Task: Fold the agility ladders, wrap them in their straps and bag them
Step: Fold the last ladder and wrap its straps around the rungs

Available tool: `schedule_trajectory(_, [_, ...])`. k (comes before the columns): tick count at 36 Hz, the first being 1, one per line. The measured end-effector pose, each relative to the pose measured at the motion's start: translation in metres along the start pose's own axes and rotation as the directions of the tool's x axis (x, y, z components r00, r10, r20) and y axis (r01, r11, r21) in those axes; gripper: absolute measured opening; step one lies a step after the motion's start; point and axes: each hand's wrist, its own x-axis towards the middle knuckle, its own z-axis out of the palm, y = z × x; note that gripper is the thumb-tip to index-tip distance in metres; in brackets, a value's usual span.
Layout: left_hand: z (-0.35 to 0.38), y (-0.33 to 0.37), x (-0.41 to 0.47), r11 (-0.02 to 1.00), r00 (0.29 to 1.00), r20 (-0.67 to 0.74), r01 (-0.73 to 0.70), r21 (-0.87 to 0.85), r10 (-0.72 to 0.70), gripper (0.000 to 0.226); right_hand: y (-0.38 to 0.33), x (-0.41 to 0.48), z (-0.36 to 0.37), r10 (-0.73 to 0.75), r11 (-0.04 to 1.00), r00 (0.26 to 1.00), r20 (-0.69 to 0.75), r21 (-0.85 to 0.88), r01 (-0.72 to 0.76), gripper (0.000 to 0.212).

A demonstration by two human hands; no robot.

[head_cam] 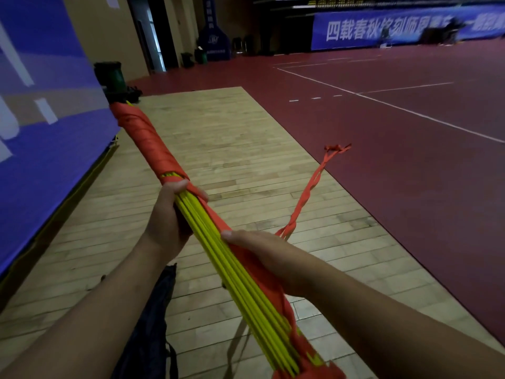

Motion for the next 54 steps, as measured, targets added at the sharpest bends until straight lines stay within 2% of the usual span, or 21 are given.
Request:
schedule_trajectory(1, [0.001,0.0,-0.001,0.999,0.999,0.032,-0.012,-0.031,0.013,0.036,0.0,-0.003,-0.001,0.038,0.996,0.994,0.101,0.083,-0.047,0.07])
schedule_trajectory(3, [0.003,0.001,-0.003,0.997,0.995,0.088,-0.035,-0.064,0.041,0.035,-0.001,-0.006,0.0,0.054,0.988,0.976,0.21,0.132,-0.083,0.07])
schedule_trajectory(6, [-0.001,0.001,-0.002,0.996,0.99,0.12,-0.074,-0.055,0.08,0.036,-0.004,-0.009,0.005,-0.034,0.985,0.968,0.25,0.171,-0.01,0.058])
schedule_trajectory(10, [-0.008,0.001,0.001,0.995,0.988,0.123,-0.094,-0.024,0.097,0.058,-0.006,-0.014,0.012,-0.146,0.927,0.875,0.462,0.372,-0.041,0.034])
schedule_trajectory(14, [-0.003,0.001,0.0,0.999,0.996,0.082,-0.027,-0.028,0.029,0.048,-0.005,-0.012,0.01,-0.197,0.943,0.9,0.389,0.327,0.064,0.03])
schedule_trajectory(17, [-0.003,0.004,0.002,0.979,0.991,0.085,0.085,0.184,-0.102,0.053,-0.004,-0.014,0.005,-0.18,0.976,0.967,0.181,0.154,0.153,0.035])
schedule_trajectory(20, [-0.007,0.006,0.002,0.864,0.963,0.098,0.177,0.472,-0.25,0.08,-0.002,-0.012,0.001,-0.2,0.964,0.975,-0.098,-0.196,0.178,0.038])
schedule_trajectory(22, [-0.004,0.005,0.002,0.813,0.962,0.054,0.195,0.549,-0.267,0.078,-0.002,-0.007,0.003,-0.282,0.875,0.932,-0.229,-0.46,0.152,0.032])
schedule_trajectory(24, [0.003,0.001,0.0,0.811,0.97,0.016,0.193,0.553,-0.241,0.065,0.0,-0.003,0.007,-0.376,0.727,0.882,-0.283,-0.681,0.091,0.027])
schedule_trajectory(26, [0.007,-0.007,-0.001,0.825,0.983,-0.03,0.166,0.541,-0.178,0.054,0.004,-0.001,0.011,-0.463,0.571,0.841,-0.281,-0.82,0.04,0.028])
schedule_trajectory(28, [0.008,-0.011,-0.001,0.854,0.987,-0.11,0.154,0.498,-0.114,0.049,0.006,-0.001,0.016,-0.496,0.5,0.832,-0.247,-0.865,0.042,0.03])
schedule_trajectory(33, [0.002,-0.01,0.001,0.909,0.975,-0.22,0.116,0.4,-0.028,0.054,0.008,0.003,0.021,-0.431,0.585,0.882,-0.189,-0.803,0.113,0.034])
schedule_trajectory(36, [-0.001,-0.01,0.002,0.958,0.976,-0.213,0.106,0.265,-0.049,0.048,0.006,0.001,0.017,-0.267,0.769,0.951,-0.153,-0.629,0.114,0.044])
schedule_trajectory(39, [-0.002,-0.004,0.003,0.995,0.99,-0.138,0.048,0.092,-0.034,0.04,-0.001,-0.003,0.006,-0.061,0.936,0.99,-0.129,-0.352,0.012,0.061])
schedule_trajectory(42, [-0.001,0.001,0.001,0.995,0.999,-0.053,-0.009,-0.096,0.004,0.043,-0.009,-0.008,0.0,-0.008,0.999,0.995,0.103,-0.047,0.013,0.046])
schedule_trajectory(44, [-0.001,0.004,0.0,0.987,1.0,-0.007,-0.015,-0.162,0.015,0.042,-0.01,-0.011,0.001,-0.045,0.999,0.983,0.179,0.002,0.045,0.033])
schedule_trajectory(47, [-0.001,0.009,-0.001,0.993,0.998,0.06,0.033,-0.11,-0.027,0.035,-0.012,-0.016,0.002,-0.139,0.975,0.987,0.084,-0.162,0.151,0.02])
schedule_trajectory(49, [-0.005,0.011,0.001,0.992,0.988,0.09,0.119,0.037,-0.122,0.036,-0.013,-0.019,0.002,-0.209,0.929,0.977,0.039,-0.303,0.211,0.015])
schedule_trajectory(52, [-0.014,0.011,0.004,0.893,0.956,0.086,0.228,0.387,-0.281,0.064,-0.007,-0.011,0.0,-0.268,0.893,0.961,-0.071,-0.394,0.22,0.024])
schedule_trajectory(54, [-0.014,0.007,0.005,0.832,0.946,0.037,0.264,0.487,-0.322,0.073,0.001,-0.003,-0.002,-0.294,0.85,0.944,-0.153,-0.494,0.185,0.034])
